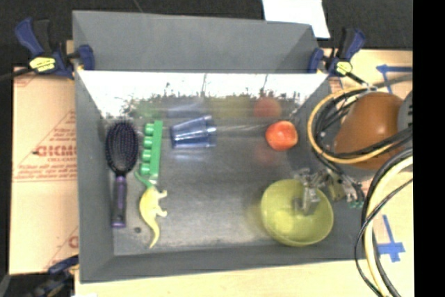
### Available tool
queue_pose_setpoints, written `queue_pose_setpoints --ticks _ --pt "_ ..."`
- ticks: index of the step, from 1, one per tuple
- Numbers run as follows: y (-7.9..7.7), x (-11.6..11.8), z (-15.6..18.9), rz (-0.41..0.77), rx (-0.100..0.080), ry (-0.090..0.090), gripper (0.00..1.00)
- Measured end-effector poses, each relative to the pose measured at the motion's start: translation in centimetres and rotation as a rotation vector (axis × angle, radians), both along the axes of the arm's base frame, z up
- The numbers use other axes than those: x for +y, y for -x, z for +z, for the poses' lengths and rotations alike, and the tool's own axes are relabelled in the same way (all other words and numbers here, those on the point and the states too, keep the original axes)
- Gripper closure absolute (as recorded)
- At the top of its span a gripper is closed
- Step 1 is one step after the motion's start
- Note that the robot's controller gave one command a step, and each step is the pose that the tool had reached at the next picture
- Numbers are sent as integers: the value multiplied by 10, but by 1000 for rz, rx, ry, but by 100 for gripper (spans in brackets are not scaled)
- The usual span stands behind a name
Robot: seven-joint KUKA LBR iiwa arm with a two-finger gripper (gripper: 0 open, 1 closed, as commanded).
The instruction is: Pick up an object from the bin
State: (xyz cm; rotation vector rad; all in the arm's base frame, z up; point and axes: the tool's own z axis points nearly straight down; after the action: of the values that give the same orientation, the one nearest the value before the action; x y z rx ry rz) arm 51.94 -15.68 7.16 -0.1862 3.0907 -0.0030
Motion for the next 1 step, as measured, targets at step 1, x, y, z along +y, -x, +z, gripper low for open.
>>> queue_pose_setpoints --ticks 1 --pt "1 0 35 1 1 0 100"
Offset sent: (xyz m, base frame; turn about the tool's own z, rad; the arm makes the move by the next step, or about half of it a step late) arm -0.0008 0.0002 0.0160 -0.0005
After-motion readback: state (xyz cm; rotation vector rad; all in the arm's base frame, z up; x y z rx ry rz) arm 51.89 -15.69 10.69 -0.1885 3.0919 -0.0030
